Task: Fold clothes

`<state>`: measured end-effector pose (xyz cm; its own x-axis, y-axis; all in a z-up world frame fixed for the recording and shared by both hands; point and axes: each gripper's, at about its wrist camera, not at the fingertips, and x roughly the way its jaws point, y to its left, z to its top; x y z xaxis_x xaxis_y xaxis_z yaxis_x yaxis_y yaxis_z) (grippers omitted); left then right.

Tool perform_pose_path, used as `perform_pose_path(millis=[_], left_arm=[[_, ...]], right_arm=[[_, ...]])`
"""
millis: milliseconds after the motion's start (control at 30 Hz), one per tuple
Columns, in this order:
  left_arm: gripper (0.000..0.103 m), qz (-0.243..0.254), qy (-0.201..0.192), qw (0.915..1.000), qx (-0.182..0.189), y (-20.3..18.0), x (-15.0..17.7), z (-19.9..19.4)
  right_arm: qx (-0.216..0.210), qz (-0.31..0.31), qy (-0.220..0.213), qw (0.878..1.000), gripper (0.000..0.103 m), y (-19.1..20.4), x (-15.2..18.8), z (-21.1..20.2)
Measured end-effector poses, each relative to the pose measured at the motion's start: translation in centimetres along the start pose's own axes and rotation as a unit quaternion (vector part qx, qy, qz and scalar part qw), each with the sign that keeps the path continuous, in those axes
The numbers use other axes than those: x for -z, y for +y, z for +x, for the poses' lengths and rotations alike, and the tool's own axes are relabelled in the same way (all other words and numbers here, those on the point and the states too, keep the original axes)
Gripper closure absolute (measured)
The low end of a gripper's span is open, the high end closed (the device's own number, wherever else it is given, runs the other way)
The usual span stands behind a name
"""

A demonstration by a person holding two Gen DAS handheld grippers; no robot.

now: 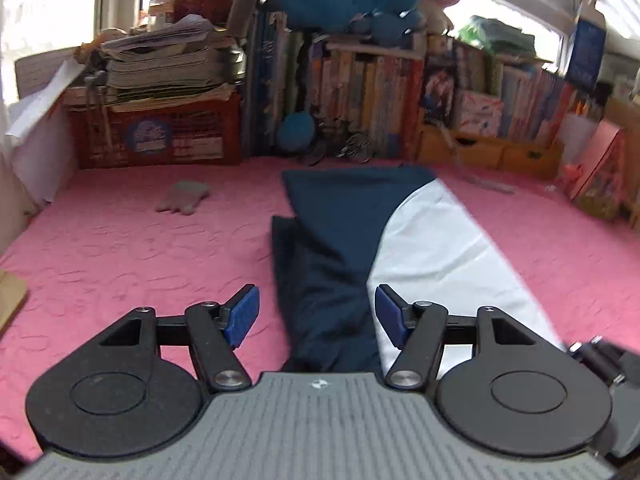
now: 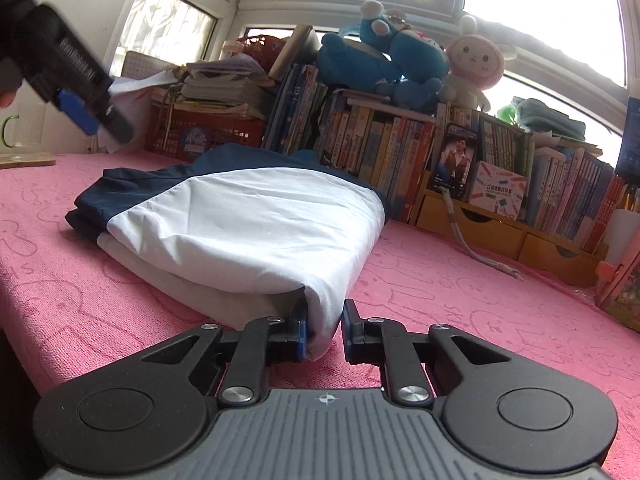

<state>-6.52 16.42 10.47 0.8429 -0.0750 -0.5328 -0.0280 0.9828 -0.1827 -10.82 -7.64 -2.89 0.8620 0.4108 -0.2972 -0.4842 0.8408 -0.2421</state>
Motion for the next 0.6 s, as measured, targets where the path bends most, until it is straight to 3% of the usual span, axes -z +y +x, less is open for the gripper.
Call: perform_pose_path(millis=[67, 133, 233, 300, 367, 400, 467, 533, 600], left_arm=[[0.021, -0.038, -0.009, 0.9949, 0.092, -1.0, -3.3, 1.9], [0.018, -0.043, 0.002, 0.9891, 0.141, -2.6, -6.4, 5.9], [0.018, -0.006, 0.036, 0.9921, 0.120, -5.2, -9.9, 12.2], [0.018, 0.005, 0.060, 0.9934, 0.097, -6.4, -11.2, 16.2], [0.018, -0.008, 0.084, 0.9913, 0.101, -6.5, -11.4, 18.9], [0.018, -0.018, 0.099, 0.9898, 0.101, -6.4, -11.4, 20.3], [0.018, -0.042, 0.124, 0.9877, 0.085, -6.0, -11.2, 22.3], [0.018, -0.066, 0.139, 0.9854, 0.072, -5.4, -11.1, 23.6], [0.018, -0.085, 0.156, 0.9811, 0.076, -4.9, -11.3, 24.6]], right_arm=[[0.000, -0.010, -0.003, 1.000, 0.085, 0.1, 0.1, 0.0], [-0.001, -0.018, -0.003, 1.000, 0.085, 0.2, 0.1, -0.1], [-0.015, -0.033, 0.006, 0.999, 0.083, -0.3, 0.0, -0.5], [-0.061, -0.024, 0.014, 0.998, 0.078, -2.3, -0.1, -1.6], [-0.120, -0.002, 0.024, 0.993, 0.051, -5.1, -0.2, -2.7], [-0.155, 0.020, 0.036, 0.987, 0.026, -7.0, -0.3, -2.9], [-0.208, 0.075, 0.060, 0.973, 0.024, -10.8, -0.7, -2.7], [-0.227, 0.153, 0.070, 0.959, 0.024, -14.7, -1.4, -1.7], [-0.244, 0.238, 0.079, 0.937, 0.023, -18.2, -2.2, 0.7]])
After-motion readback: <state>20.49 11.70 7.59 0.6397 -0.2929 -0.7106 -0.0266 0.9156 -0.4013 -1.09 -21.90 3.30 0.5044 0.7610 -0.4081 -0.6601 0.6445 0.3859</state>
